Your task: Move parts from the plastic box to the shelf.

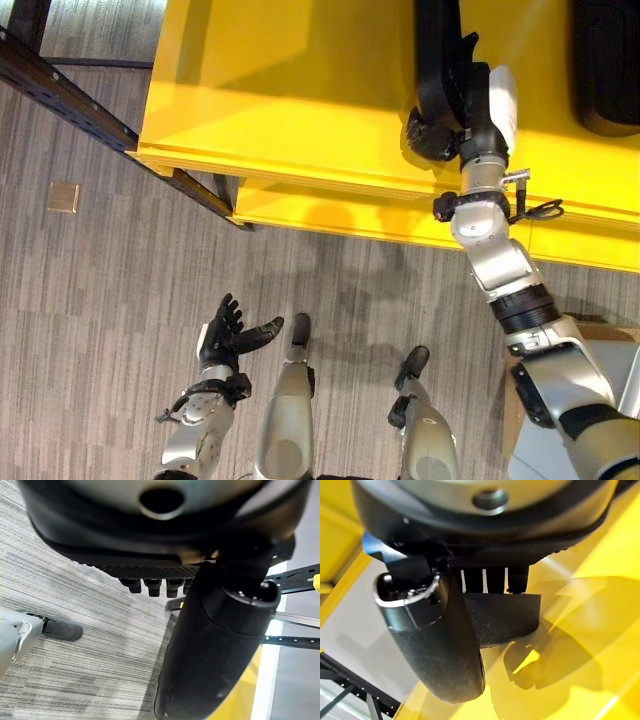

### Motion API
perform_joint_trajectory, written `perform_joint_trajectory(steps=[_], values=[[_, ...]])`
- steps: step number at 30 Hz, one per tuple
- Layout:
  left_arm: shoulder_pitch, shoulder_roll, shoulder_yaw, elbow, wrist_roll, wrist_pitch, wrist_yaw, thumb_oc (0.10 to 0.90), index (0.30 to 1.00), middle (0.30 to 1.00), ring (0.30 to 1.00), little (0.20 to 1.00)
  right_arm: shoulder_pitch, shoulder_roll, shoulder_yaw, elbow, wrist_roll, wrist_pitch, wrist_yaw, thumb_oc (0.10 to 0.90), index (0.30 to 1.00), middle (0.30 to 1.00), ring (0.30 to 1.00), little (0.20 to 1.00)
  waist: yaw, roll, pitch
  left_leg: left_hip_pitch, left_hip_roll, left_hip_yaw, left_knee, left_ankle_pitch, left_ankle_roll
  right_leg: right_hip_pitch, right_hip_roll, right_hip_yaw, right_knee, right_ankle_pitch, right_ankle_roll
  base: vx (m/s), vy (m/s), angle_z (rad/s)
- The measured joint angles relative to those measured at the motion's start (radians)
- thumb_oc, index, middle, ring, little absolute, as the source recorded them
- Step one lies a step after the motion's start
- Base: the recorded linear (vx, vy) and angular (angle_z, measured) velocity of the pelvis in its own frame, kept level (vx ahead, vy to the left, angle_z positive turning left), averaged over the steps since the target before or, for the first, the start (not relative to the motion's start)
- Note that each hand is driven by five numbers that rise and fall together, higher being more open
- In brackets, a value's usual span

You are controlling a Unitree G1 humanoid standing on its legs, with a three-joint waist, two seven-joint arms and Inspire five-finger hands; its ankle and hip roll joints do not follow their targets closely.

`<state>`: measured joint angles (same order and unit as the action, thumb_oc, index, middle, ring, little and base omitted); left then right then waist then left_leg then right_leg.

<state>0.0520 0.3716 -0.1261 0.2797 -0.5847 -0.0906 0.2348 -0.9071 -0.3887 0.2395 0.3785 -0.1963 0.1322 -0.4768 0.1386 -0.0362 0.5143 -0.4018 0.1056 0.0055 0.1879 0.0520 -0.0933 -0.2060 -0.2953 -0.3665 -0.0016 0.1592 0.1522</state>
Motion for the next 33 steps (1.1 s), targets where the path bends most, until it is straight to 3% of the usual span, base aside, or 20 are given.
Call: perform_joint_trajectory(steps=[6,7,8,9,17,21,33], values=[[0.000,0.000,-0.010,0.000,0.000,0.000,0.001,0.900,1.000,1.000,1.000,1.000,-0.006,0.000,-0.009,0.019,0.004,0.000,-0.017,0.400,0.300,0.300,0.300,0.300,0.000,0.000,0.000,0.000,-0.001,0.000,0.000,0.000,0.000,-0.001,-0.001,0.000,0.000,0.000,0.000,0.00,0.000,0.00],[0.000,0.000,-0.010,0.000,0.000,0.000,0.001,0.900,1.000,1.000,1.000,1.000,-0.006,0.000,-0.009,0.019,0.004,0.000,-0.017,0.578,0.550,0.550,0.550,0.550,-0.001,0.000,0.000,-0.001,-0.001,0.000,0.000,0.000,0.000,-0.001,-0.001,0.001,0.000,0.000,0.000,0.00,0.000,0.00],[-0.001,0.000,-0.012,0.000,0.000,0.000,0.001,0.900,1.000,1.000,1.000,1.000,-0.006,0.000,-0.009,0.019,0.003,0.000,-0.017,0.578,0.550,0.550,0.550,0.550,-0.002,0.000,0.000,-0.001,-0.001,0.001,0.000,0.000,0.000,-0.002,-0.001,0.001,0.001,0.000,0.000,0.00,0.000,0.00],[-0.002,0.000,-0.012,0.000,0.000,0.000,0.001,0.900,1.000,1.000,1.000,1.000,-0.006,0.000,-0.009,0.019,0.003,0.000,-0.017,0.900,1.000,1.000,1.000,1.000,-0.002,0.000,0.000,-0.001,0.000,0.001,0.000,0.000,0.000,-0.002,-0.001,0.001,0.001,0.000,0.000,0.00,0.000,0.00],[-0.003,0.000,-0.012,0.000,0.000,0.000,0.001,0.900,1.000,1.000,1.000,1.000,-0.009,0.001,-0.008,0.008,0.018,-0.015,-0.007,0.900,1.000,1.000,1.000,1.000,-0.003,0.000,0.000,-0.011,0.000,0.003,0.000,0.001,0.002,-0.015,-0.001,0.004,0.003,0.000,0.000,0.00,0.000,0.00],[-0.004,-0.001,-0.010,-0.002,0.000,0.000,0.002,0.900,1.000,1.000,1.000,1.000,0.000,-0.014,0.034,-0.108,0.080,-0.011,0.053,0.900,1.000,1.000,1.000,1.000,-0.006,0.000,0.000,-0.014,0.000,0.003,0.000,0.002,0.002,-0.020,0.000,0.004,0.003,0.001,0.001,0.00,0.000,0.00],[-0.005,-0.005,0.004,-0.005,-0.001,0.000,0.005,0.900,1.000,1.000,1.000,1.000,-0.013,-0.095,0.122,-0.330,-0.020,-0.049,0.176,0.900,1.000,1.000,1.000,1.000,-0.006,-0.002,0.001,-0.016,0.001,0.002,-0.001,0.003,0.002,-0.020,0.001,0.004,0.004,0.001,0.001,0.00,0.000,0.00]])
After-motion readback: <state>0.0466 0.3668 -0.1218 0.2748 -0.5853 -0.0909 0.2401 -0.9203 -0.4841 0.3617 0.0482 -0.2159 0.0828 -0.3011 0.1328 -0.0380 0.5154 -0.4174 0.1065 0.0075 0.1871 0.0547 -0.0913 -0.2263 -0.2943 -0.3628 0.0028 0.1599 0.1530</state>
